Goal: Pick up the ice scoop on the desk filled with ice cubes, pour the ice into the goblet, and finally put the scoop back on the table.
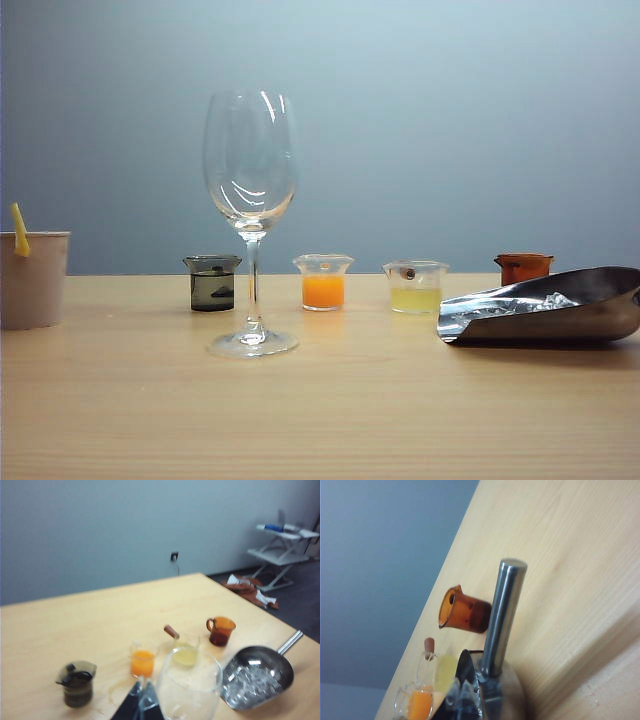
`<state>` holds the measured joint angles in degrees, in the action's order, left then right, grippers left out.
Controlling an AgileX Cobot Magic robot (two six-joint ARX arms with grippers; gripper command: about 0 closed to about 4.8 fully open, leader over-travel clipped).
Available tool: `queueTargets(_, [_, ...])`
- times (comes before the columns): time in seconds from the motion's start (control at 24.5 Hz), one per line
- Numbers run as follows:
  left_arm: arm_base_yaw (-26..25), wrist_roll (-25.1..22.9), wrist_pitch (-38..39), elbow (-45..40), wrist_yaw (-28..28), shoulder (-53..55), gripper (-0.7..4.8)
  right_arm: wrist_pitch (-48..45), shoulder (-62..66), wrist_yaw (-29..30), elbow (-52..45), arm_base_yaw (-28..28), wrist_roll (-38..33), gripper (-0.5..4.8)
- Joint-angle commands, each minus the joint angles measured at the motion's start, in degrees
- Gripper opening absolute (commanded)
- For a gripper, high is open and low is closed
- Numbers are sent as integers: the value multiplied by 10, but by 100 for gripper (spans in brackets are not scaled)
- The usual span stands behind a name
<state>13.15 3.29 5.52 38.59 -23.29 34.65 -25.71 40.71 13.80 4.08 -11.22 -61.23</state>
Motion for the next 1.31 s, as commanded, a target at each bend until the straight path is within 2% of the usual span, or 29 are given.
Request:
queueTargets(0.04, [60,-19,-19,3,32,26,-6,-115,82,16,2,0,-1,-6])
queueTargets(0.08, [73,-22,-22,3,32,33,-6,-134,100,16,2,0,-1,-6])
queueTargets(0.16, [115,-27,-22,5,82,48,-6,-207,168,16,2,0,-3,-6])
queueTargets(0.37, [138,-29,-22,6,105,51,-5,-249,233,18,1,0,-5,-5])
queueTargets(0.41, [138,-29,-22,6,106,51,-6,-276,261,18,1,1,-4,72])
queueTargets(0.45, [138,-29,-22,6,106,51,-6,-290,272,18,1,1,-2,125])
queueTargets(0.49, [138,-34,-22,6,106,51,-5,-306,283,18,1,1,-1,157])
queueTargets(0.61, [138,-51,-22,6,106,51,-5,-378,340,18,2,0,0,202])
queueTargets(0.65, [138,-50,-22,6,106,53,-6,-391,354,18,2,0,-1,237])
queueTargets(0.69, [138,-50,-22,6,106,54,-6,-406,371,19,2,1,-1,305])
queueTargets(0.73, [138,-50,-20,6,106,56,-6,-428,398,28,4,1,-1,398])
queueTargets(0.78, [138,-50,-20,6,106,58,-6,-450,419,33,5,1,-1,423])
queueTargets(0.94, [138,-50,-15,6,106,61,-6,-548,499,46,24,0,-7,423])
queueTargets(1.31, [138,-50,-8,6,106,71,-6,-550,570,46,100,1,-14,418])
